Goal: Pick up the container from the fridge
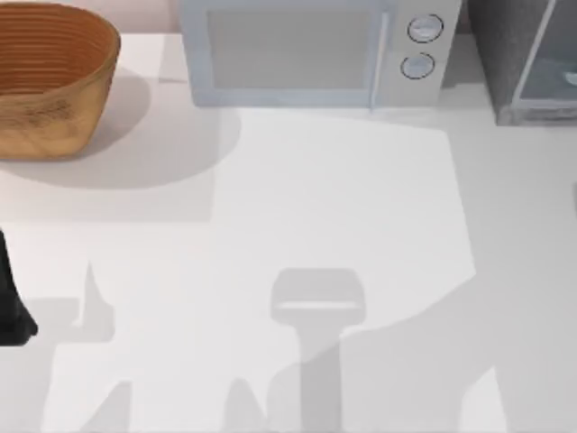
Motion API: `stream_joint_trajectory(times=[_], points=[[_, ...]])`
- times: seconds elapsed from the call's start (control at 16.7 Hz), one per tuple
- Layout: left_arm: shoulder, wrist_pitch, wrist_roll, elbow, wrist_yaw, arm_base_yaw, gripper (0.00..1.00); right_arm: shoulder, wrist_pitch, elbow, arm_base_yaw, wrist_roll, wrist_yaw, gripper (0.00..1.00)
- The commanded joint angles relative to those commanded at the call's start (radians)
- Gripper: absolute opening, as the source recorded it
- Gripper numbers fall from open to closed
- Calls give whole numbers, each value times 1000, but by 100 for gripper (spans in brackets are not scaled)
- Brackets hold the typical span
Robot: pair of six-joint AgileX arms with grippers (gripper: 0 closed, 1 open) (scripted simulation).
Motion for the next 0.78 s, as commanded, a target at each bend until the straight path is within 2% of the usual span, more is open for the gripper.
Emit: stream_joint_trajectory(times=[0.48, 0.78], points=[[0, 0, 0, 0, 0, 0, 100, -6, -4, 0, -3, 1, 0, 0], [0, 0, 0, 0, 0, 0, 100, -85, -98, 12, -3, 2, -1, 0]])
